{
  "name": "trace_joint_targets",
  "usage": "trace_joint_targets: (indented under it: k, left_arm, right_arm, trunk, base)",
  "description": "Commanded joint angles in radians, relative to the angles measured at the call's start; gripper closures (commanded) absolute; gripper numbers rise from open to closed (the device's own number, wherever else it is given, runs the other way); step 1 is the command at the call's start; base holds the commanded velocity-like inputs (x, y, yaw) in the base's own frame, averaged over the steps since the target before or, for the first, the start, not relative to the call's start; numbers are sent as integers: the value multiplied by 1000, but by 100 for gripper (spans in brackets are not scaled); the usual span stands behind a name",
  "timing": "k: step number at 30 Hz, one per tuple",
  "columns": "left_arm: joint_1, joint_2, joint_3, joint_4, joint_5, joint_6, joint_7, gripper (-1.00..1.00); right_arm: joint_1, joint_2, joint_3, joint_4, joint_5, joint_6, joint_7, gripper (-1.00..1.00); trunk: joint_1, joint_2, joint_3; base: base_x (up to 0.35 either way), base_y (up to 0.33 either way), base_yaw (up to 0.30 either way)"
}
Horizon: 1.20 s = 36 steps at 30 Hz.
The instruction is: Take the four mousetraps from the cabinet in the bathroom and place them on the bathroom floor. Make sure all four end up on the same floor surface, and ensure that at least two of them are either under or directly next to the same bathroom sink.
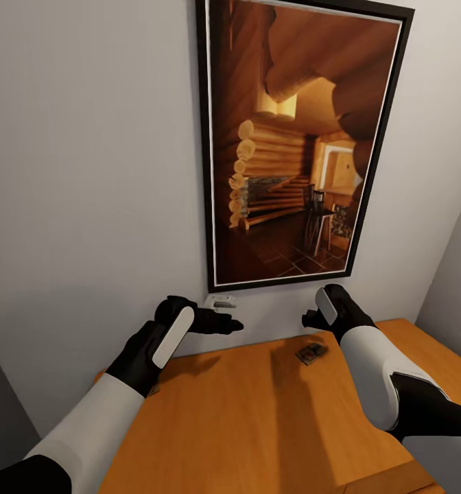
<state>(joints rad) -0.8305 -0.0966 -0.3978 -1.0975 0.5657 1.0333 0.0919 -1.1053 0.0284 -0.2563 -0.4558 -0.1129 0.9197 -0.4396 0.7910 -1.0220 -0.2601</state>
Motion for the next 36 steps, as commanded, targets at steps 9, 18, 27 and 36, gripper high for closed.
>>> trace_joint_targets:
  k: [9, 18, 27, 36]
  left_arm:
    - [-1, -3, -1, 1, 16, 3, 3, -100]
    - [-1, -10, -26, 5, 21, 6, 1, -100]
    - [-1, -19, -33, 7, 25, 7, 0, -100]
    - [-1, -17, -34, 8, 25, 7, 0, -100]
  right_arm:
    - [-1, 1, -2, -1, -12, 1, -11, -100]
    - [-1, 1, -5, 16, -13, -20, -11, -100]
    - [-1, -2, -2, 151, -11, -134, -6, -100]
    - [-1, -2, -3, 167, -15, -151, -4, -100]
  trunk:
    - [0, -1, -1]
    - [0, -1, -1]
    - [0, -1, -1]
    - [0, -1, -1]
  base:
    - [9, 0, 0]
    - [1, 0, 0]
    - [0, 0, 0]
    - [0, 0, 0]
